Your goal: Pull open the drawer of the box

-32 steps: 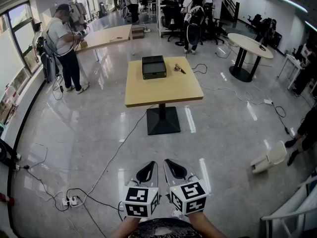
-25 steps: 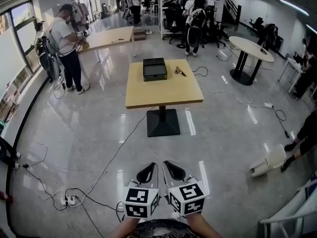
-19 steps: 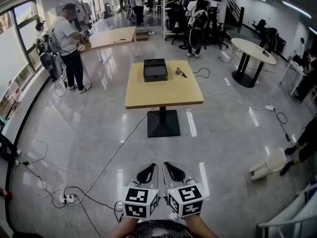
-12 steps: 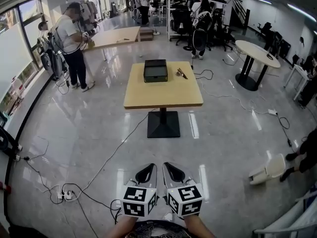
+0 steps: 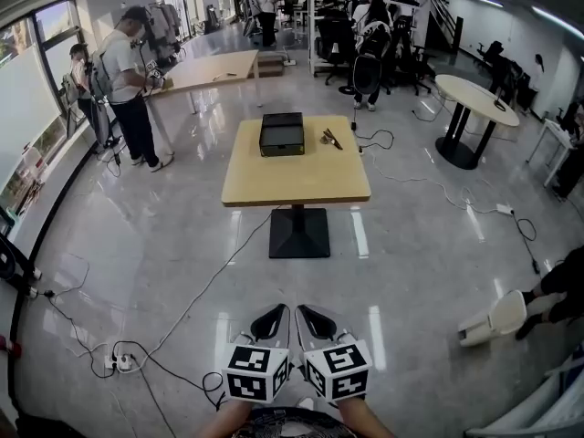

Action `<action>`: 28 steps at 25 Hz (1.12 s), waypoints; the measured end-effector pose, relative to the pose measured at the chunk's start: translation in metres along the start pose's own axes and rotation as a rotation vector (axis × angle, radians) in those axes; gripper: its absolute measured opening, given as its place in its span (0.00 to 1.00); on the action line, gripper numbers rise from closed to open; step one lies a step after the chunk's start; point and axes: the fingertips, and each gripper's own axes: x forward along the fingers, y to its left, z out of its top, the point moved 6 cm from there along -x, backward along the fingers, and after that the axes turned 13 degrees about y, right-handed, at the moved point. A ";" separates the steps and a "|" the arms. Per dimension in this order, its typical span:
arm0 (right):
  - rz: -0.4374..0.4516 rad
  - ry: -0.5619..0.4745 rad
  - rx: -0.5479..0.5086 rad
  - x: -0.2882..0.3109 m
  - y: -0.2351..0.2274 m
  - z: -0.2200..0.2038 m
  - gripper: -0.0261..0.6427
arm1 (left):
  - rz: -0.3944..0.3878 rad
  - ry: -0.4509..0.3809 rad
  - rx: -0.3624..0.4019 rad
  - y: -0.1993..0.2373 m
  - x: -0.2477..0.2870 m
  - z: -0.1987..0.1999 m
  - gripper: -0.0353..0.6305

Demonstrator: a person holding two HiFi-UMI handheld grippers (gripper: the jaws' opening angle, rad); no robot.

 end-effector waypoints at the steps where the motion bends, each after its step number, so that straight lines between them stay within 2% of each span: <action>1: 0.003 0.007 0.006 0.012 -0.008 0.005 0.05 | -0.004 0.000 0.001 0.006 0.011 0.007 0.07; 3: -0.008 0.015 0.011 0.043 -0.017 0.011 0.05 | -0.010 0.002 0.002 0.030 0.033 0.013 0.07; 5: -0.030 0.009 0.004 0.093 -0.009 0.025 0.05 | -0.015 0.001 -0.002 0.080 0.051 0.017 0.07; 10: -0.057 0.011 -0.013 0.269 0.040 0.111 0.05 | -0.037 -0.008 -0.013 0.272 0.093 0.068 0.07; 18: -0.109 0.018 -0.011 0.502 0.109 0.303 0.05 | -0.088 -0.014 0.018 0.547 0.138 0.216 0.07; 25: -0.153 0.019 -0.006 0.694 0.199 0.385 0.05 | -0.130 -0.016 0.024 0.772 0.157 0.252 0.07; 28: -0.161 0.019 -0.002 0.763 0.220 0.418 0.05 | -0.140 -0.013 0.026 0.848 0.173 0.273 0.07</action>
